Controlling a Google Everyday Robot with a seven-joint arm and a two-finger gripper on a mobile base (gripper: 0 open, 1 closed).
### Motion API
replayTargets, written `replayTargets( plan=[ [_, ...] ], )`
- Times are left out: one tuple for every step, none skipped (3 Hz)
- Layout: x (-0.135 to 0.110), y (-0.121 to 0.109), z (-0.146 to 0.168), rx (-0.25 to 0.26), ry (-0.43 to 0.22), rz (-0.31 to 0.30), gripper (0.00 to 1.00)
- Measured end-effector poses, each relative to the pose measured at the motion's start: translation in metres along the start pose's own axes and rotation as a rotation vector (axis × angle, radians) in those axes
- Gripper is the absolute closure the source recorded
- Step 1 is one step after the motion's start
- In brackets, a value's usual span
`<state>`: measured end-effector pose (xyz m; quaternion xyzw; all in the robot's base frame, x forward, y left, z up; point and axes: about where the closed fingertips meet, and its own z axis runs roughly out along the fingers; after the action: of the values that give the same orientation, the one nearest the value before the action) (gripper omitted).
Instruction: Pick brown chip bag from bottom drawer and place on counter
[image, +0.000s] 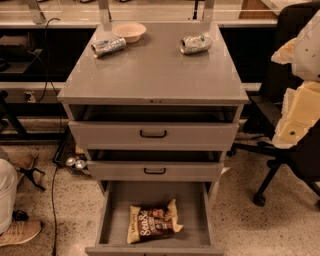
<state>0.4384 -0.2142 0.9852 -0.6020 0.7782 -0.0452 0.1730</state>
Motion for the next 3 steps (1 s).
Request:
replayTargets(
  plan=[
    [0.0, 0.001, 0.003, -0.002, -0.001, -0.001, 0.0],
    [0.004, 0.02, 0.043, -0.031, -0.017, -0.018, 0.0],
    [0.004, 0.055, 0.119, -0.121, -0.113, -0.006, 0.0]
  ],
)
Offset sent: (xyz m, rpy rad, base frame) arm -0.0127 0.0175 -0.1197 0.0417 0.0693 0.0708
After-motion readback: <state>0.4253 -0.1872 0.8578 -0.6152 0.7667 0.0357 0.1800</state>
